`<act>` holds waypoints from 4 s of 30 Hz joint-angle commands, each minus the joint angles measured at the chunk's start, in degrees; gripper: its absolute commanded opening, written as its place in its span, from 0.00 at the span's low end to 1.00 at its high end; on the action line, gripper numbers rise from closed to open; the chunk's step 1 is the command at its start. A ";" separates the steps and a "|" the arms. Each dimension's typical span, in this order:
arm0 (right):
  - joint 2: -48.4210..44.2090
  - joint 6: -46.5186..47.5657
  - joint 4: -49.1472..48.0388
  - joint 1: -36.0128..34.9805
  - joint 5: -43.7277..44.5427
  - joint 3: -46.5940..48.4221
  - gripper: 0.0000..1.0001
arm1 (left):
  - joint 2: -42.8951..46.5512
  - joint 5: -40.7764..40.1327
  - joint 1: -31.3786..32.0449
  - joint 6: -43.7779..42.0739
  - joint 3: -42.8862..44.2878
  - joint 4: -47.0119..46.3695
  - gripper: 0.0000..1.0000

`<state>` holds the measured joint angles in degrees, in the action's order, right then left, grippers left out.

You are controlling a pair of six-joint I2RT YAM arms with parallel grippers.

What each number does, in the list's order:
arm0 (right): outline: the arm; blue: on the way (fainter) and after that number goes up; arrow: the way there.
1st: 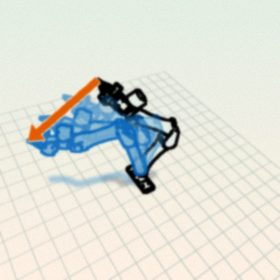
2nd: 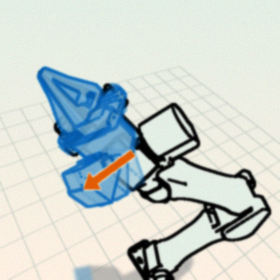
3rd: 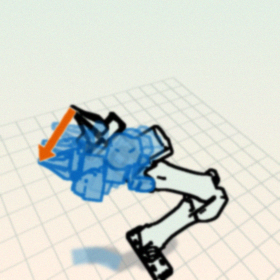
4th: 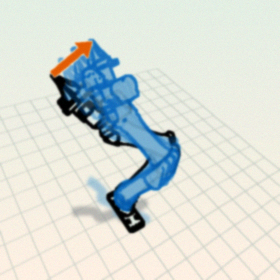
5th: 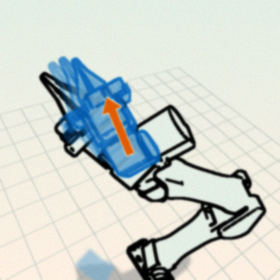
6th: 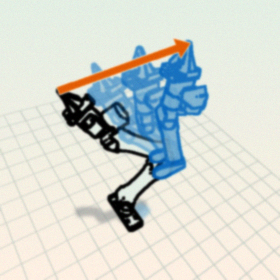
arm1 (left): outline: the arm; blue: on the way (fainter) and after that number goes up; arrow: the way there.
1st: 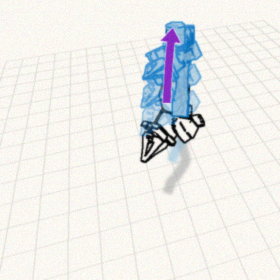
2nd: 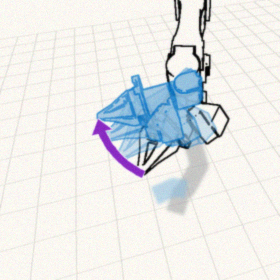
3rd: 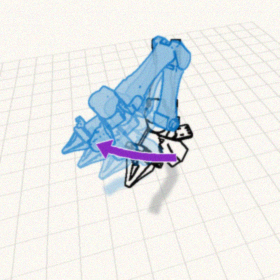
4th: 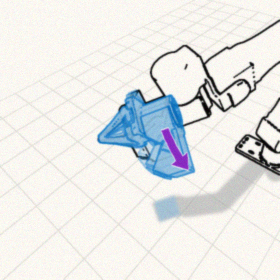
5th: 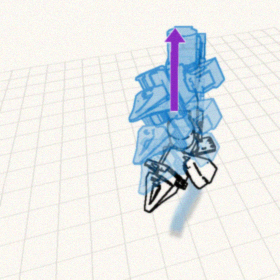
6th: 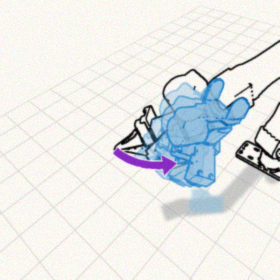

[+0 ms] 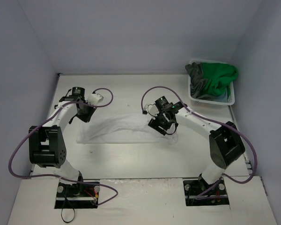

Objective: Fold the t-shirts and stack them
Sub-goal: Fold the other side of the tshirt into a rectangle, then rotate the tshirt 80 degrees

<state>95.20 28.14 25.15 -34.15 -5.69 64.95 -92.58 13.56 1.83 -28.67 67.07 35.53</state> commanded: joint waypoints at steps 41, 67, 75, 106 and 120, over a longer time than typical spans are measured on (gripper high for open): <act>12.56 0.60 -1.59 5.49 -5.21 0.53 0.07 | -4.09 2.79 0.28 2.21 -6.25 -5.91 0.14; 39.09 5.43 -1.50 11.83 -3.98 34.88 0.08 | 7.93 5.15 1.34 3.09 -11.96 6.64 0.12; 46.57 3.86 -1.50 11.74 -3.80 48.42 0.23 | 16.55 7.44 2.75 2.65 -12.93 12.90 0.12; 20.28 -10.13 -5.28 5.94 -12.67 34.01 0.00 | -12.72 7.53 3.98 9.41 8.43 -5.12 0.00; 35.49 -13.64 -6.16 3.74 -20.32 48.07 0.00 | -8.42 6.74 4.94 9.50 6.24 -2.83 0.00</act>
<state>130.76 15.88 20.73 -30.15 -23.16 108.79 -105.80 19.68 6.44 -19.42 73.19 32.45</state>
